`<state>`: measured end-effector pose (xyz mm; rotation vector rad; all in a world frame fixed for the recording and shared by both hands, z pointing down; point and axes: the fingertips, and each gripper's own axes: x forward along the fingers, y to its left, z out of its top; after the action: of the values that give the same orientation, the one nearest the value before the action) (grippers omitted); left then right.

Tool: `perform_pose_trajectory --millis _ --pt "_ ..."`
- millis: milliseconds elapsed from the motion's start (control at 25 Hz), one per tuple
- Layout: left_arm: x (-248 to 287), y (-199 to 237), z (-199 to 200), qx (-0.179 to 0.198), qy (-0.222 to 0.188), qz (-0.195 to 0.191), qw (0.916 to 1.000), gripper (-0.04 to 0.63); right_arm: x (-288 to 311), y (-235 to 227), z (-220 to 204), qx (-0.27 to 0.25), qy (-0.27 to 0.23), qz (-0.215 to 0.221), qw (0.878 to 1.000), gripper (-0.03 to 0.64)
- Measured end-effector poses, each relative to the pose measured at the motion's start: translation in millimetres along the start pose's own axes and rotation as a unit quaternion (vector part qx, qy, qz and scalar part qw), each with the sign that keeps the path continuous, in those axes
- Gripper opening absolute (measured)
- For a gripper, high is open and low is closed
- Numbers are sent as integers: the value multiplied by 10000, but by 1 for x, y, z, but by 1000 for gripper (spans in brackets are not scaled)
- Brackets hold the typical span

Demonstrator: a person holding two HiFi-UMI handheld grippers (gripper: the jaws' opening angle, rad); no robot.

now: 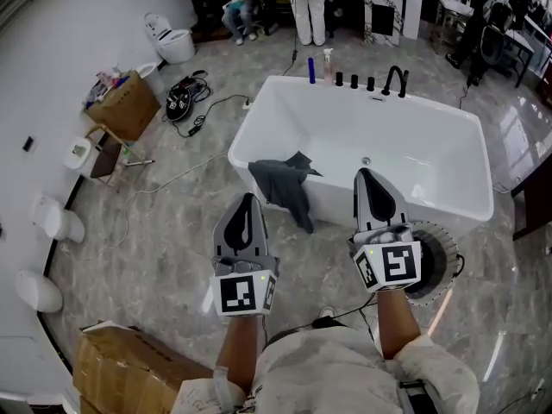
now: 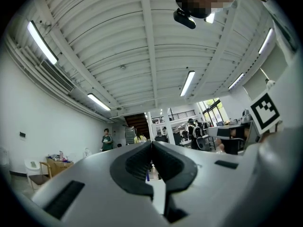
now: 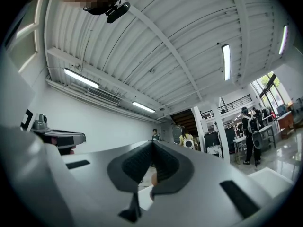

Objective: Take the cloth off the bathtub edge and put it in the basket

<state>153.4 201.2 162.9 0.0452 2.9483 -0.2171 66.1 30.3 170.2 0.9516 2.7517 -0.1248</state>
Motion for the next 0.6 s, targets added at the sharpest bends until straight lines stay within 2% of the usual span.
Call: perform_pose_trajectory --millis 240,600 --pt "20 -3 -12 26 97 121 9999 3 17 -19 -18 158 72 52 9998 -12" --pt "53 27 -50 -159 254 143 9994 3 57 -16 -52 145 271 30 9995 -12"
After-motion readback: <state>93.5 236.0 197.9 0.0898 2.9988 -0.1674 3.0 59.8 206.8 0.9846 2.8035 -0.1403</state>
